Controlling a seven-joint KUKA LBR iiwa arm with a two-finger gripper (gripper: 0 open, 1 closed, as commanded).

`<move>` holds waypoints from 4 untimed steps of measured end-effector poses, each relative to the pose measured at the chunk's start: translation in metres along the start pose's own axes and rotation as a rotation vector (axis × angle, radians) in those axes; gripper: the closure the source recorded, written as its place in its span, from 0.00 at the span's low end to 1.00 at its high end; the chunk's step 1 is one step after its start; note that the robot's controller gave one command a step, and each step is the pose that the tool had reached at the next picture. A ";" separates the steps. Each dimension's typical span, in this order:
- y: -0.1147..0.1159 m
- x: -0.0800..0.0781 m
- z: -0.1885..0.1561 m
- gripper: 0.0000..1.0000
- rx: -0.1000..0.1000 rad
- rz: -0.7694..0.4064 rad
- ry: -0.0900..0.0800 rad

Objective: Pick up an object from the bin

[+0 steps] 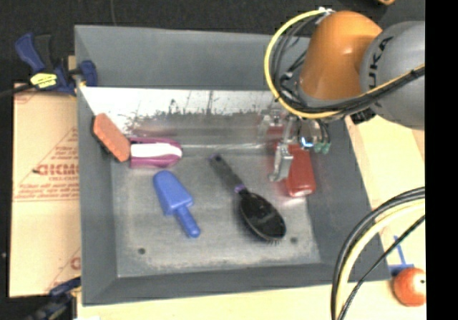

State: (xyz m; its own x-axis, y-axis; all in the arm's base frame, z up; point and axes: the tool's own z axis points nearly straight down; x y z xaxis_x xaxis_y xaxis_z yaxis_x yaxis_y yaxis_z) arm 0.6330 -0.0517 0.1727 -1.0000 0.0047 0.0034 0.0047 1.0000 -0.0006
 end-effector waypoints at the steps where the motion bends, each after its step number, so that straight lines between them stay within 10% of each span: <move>1: 0.000 -0.001 -0.005 0.00 0.001 -0.001 -0.008; 2: 0.031 0.013 0.100 0.00 -0.002 0.446 -0.001; 3: 0.051 -0.007 0.053 0.00 -0.001 0.409 -0.012; 4: 0.048 0.017 0.072 0.00 -0.001 0.505 -0.005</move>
Offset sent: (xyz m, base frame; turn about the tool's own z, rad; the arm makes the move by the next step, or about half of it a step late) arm -0.0148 0.0308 -0.1027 0.4526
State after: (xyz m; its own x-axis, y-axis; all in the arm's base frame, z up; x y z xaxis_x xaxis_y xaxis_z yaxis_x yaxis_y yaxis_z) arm 0.6157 -0.0034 0.1007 -0.8727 0.4882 -0.0021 0.4882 0.8727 0.0005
